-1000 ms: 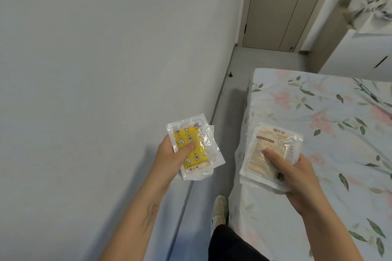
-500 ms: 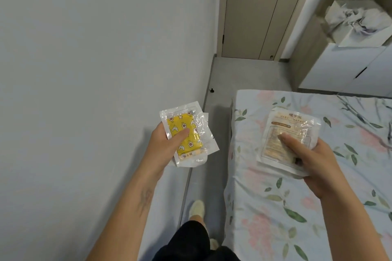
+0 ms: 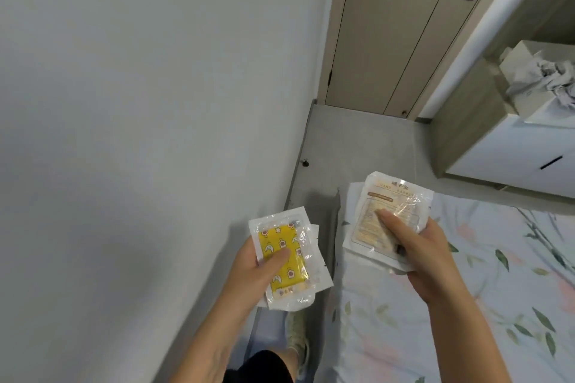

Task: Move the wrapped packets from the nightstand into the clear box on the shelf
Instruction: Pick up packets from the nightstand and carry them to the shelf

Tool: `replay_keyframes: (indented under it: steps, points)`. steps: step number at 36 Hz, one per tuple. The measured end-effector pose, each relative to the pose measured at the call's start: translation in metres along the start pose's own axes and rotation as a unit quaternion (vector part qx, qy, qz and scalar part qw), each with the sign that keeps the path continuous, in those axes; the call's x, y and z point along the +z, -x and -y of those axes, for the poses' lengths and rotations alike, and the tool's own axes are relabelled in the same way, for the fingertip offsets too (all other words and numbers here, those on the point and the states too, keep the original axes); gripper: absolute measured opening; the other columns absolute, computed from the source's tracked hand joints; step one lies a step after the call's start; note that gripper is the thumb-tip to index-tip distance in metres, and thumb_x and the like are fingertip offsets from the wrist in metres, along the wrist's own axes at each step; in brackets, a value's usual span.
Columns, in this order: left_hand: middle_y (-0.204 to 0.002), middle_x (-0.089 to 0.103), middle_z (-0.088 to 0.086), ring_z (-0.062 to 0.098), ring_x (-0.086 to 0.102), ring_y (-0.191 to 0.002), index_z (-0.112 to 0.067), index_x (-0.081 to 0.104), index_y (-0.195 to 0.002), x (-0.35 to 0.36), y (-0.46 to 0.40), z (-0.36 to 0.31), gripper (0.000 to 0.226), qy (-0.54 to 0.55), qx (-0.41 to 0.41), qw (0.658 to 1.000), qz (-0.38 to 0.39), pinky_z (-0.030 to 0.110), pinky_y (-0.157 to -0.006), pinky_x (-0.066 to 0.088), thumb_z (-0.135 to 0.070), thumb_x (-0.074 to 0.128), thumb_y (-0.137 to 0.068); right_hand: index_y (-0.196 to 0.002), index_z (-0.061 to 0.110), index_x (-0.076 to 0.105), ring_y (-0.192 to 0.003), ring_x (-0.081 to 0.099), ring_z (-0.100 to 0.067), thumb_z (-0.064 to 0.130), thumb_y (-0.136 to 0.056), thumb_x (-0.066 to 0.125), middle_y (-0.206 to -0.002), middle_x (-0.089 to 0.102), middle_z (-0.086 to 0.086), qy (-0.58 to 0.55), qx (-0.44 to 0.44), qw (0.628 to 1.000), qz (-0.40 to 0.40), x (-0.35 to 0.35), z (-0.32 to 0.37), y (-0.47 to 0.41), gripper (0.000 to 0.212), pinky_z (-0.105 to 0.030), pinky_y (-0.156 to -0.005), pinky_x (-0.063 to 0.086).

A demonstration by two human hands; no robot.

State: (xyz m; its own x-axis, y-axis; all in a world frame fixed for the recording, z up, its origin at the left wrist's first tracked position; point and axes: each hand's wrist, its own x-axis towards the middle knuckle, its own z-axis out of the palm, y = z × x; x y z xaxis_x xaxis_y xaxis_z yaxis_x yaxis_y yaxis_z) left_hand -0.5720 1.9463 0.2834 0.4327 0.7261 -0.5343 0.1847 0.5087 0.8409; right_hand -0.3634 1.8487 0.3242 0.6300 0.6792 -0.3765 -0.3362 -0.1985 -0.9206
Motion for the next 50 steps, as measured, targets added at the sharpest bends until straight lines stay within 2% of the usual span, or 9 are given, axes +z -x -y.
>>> replay_keyframes:
  steps: [4, 10, 14, 19, 25, 32, 36, 41, 50]
  points:
    - [-0.099, 0.075, 0.000, 0.018, 0.073, -0.088, -0.018, 0.064, -0.111, 0.016, -0.039, -0.024, 0.023, 0.028, -0.010, 1.000, -0.002, 0.029, -0.068, 0.059, -0.011, 0.064, -0.088, -0.109, 0.009, 0.066, -0.086, 0.073, -0.023, 0.012, -0.085, 0.065, -0.096, 0.075, -0.006, 0.021, -0.011, 0.999, 0.023, 0.013, 0.039, -0.056, 0.025, -0.025, -0.059, 0.057]
    - [-0.099, 0.074, 0.000, 0.018, 0.073, -0.088, -0.018, 0.063, -0.111, 0.039, -0.093, -0.078, 0.025, 0.031, 0.028, 0.999, -0.005, 0.032, -0.070, 0.059, -0.011, 0.065, -0.088, -0.109, 0.013, 0.065, -0.089, 0.072, -0.022, 0.014, -0.082, 0.067, -0.099, 0.075, -0.004, 0.022, -0.034, 0.998, 0.047, 0.019, 0.087, -0.119, 0.027, -0.029, -0.067, 0.059]
    - [-0.098, 0.075, -0.001, 0.017, 0.073, -0.087, -0.019, 0.064, -0.109, 0.052, -0.123, -0.111, 0.023, 0.025, 0.052, 0.998, 0.014, 0.026, -0.064, 0.058, -0.011, 0.064, -0.088, -0.107, 0.016, 0.066, -0.090, 0.072, -0.021, 0.013, -0.083, 0.066, -0.100, 0.075, -0.004, 0.012, -0.036, 0.998, 0.040, 0.013, 0.102, -0.148, 0.024, -0.031, -0.072, 0.060]
    - [-0.094, 0.075, -0.006, 0.013, 0.073, -0.084, -0.023, 0.064, -0.106, 0.068, -0.167, -0.141, 0.022, 0.020, 0.064, 0.998, 0.017, 0.023, -0.060, 0.057, -0.012, 0.064, -0.088, -0.106, 0.013, 0.066, -0.088, 0.073, -0.023, 0.011, -0.085, 0.065, -0.098, 0.075, -0.006, 0.002, -0.024, 1.000, 0.019, 0.004, 0.116, -0.185, 0.021, -0.029, -0.067, 0.060]
    - [-0.098, 0.075, -0.004, 0.015, 0.073, -0.087, -0.024, 0.064, -0.108, 0.084, -0.227, -0.173, 0.023, 0.016, 0.064, 0.998, 0.019, 0.027, -0.065, 0.058, -0.014, 0.065, -0.088, -0.108, 0.010, 0.066, -0.087, 0.073, -0.024, 0.011, -0.085, 0.066, -0.097, 0.075, -0.008, -0.005, -0.012, 1.000, 0.005, -0.001, 0.139, -0.249, 0.023, -0.029, -0.063, 0.060]
    - [-0.097, 0.075, -0.004, 0.014, 0.073, -0.085, -0.023, 0.064, -0.107, 0.108, -0.334, -0.220, 0.022, 0.022, 0.066, 0.998, 0.011, 0.023, -0.061, 0.057, -0.011, 0.063, -0.088, -0.109, 0.007, 0.066, -0.090, 0.072, -0.025, 0.009, -0.084, 0.065, -0.100, 0.074, -0.010, -0.026, -0.011, 1.000, 0.007, 0.007, 0.163, -0.365, 0.025, -0.030, -0.069, 0.060]
    - [-0.091, 0.076, -0.008, 0.012, 0.073, -0.082, -0.020, 0.063, -0.108, 0.147, -0.425, -0.264, 0.022, 0.013, 0.071, 0.997, 0.014, 0.021, -0.060, 0.056, -0.008, 0.062, -0.089, -0.109, 0.006, 0.066, -0.089, 0.072, -0.025, 0.008, -0.086, 0.064, -0.099, 0.074, -0.010, -0.030, -0.008, 1.000, 0.003, 0.004, 0.193, -0.457, 0.023, -0.031, -0.070, 0.060]
    - [-0.090, 0.075, -0.007, 0.010, 0.072, -0.082, -0.016, 0.062, -0.110, 0.207, -0.530, -0.345, 0.023, -0.012, 0.086, 0.995, 0.054, 0.020, -0.060, 0.055, -0.006, 0.061, -0.090, -0.105, 0.009, 0.067, -0.089, 0.072, -0.025, 0.008, -0.086, 0.063, -0.098, 0.075, -0.009, -0.036, -0.015, 0.999, -0.009, -0.008, 0.251, -0.561, 0.020, -0.033, -0.072, 0.060]
    - [-0.094, 0.075, -0.007, 0.013, 0.072, -0.086, -0.020, 0.064, -0.107, 0.293, -0.641, -0.450, 0.021, -0.058, 0.116, 0.986, 0.102, 0.022, -0.064, 0.056, -0.009, 0.063, -0.089, -0.105, 0.008, 0.066, -0.087, 0.073, -0.022, 0.007, -0.085, 0.065, -0.097, 0.075, -0.008, -0.039, -0.045, 0.997, -0.043, -0.039, 0.333, -0.669, 0.021, -0.029, -0.068, 0.060]
